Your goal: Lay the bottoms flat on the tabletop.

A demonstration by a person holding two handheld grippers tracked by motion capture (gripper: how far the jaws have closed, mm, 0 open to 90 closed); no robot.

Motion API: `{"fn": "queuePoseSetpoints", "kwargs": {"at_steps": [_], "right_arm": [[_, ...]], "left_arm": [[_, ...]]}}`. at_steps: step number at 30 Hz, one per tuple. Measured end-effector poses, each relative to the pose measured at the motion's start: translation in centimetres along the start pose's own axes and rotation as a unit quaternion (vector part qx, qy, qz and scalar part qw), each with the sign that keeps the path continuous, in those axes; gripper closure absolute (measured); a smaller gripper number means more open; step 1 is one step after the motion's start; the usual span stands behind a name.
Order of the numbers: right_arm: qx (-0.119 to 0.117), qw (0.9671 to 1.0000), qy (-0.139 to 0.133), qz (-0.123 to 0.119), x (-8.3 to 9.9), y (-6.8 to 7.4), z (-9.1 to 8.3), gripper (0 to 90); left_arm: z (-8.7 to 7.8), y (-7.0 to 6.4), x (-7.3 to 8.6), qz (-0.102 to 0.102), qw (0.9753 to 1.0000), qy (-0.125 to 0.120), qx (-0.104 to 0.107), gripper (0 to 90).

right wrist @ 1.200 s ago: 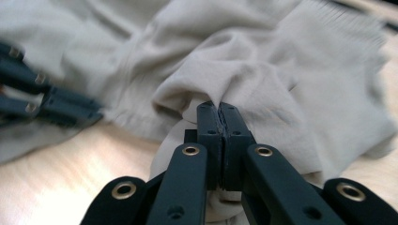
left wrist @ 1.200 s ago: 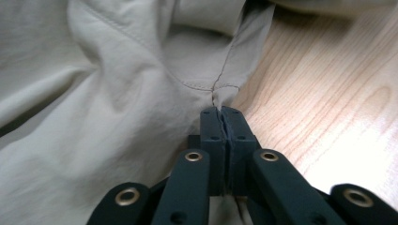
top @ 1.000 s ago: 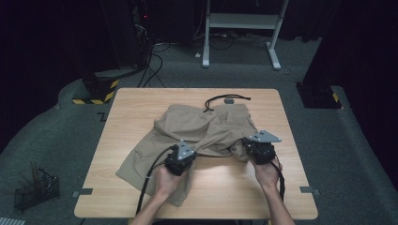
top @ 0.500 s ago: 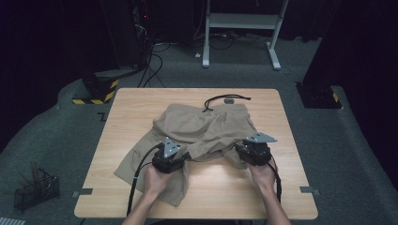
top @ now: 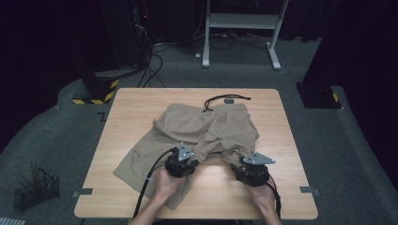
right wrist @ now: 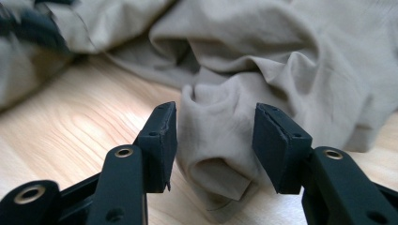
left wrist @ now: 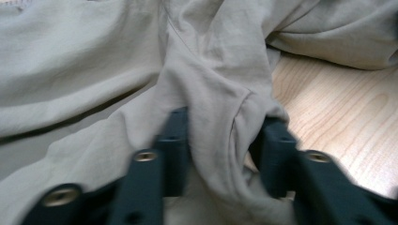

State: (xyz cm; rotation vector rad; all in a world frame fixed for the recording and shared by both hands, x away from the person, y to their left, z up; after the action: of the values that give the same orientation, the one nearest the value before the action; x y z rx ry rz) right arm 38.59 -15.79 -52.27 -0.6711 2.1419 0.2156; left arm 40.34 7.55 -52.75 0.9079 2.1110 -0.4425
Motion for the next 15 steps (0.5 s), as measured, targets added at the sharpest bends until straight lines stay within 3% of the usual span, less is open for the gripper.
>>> {"fn": "queuePoseSetpoints", "kwargs": {"at_steps": [1, 2, 4, 7, 8, 10, 12, 15], "right_arm": [[0.000, 1.0000, 0.000, 0.000, 0.0, 0.0, 0.0, 52.8], [0.010, 0.9997, 0.011, -0.017, 0.2, -0.1, 0.8, 74.0], [0.004, 0.9998, 0.009, -0.018, 0.0, -0.3, 0.8, 85.6], [0.011, 0.9996, -0.005, -0.026, -0.6, -0.6, 0.0, 88.2], [0.019, 0.9988, -0.030, -0.033, -1.8, -1.0, -1.5, 88.6], [0.021, 0.9984, -0.042, -0.030, -2.4, -1.3, -2.2, 88.6], [0.033, 0.9965, -0.071, -0.029, -4.3, -2.2, -3.9, 88.5], [0.052, 0.9959, -0.070, -0.023, -5.5, -3.4, -3.6, 88.4]], "left_arm": [[0.0, 0.0, 0.0, 0.000, 1.0000, 0.000, 0.000, 71.5], [-0.2, 0.1, -0.2, 0.001, 1.0000, -0.009, 0.005, 78.3], [-0.9, 0.2, -0.6, -0.001, 0.9998, -0.021, 0.000, 84.2], [-2.0, 0.5, -1.2, 0.007, 0.9994, -0.032, -0.009, 86.3], [-3.2, 0.9, -1.9, 0.008, 0.9988, -0.046, -0.016, 86.5], [-3.7, 1.3, -2.2, 0.007, 0.9985, -0.052, -0.019, 86.7], [-4.6, 2.0, -2.7, 0.002, 0.9977, -0.062, -0.027, 86.8], [-4.4, 3.9, -2.9, -0.020, 0.9969, -0.058, -0.050, 86.6]]}}
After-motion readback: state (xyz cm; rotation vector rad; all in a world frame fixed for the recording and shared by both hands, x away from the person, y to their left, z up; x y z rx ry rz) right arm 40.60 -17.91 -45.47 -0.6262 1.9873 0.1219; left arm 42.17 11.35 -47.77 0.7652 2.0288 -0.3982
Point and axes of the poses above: each handheld gripper's, and its own axes: z roughly forward along the jaws, x roughly out of its underside, y roughly to its left, the point moved 5 cm from there along z, roughly forward along the jaws, and after that the axes turned 6 degrees about x, right-handed, at the moved point
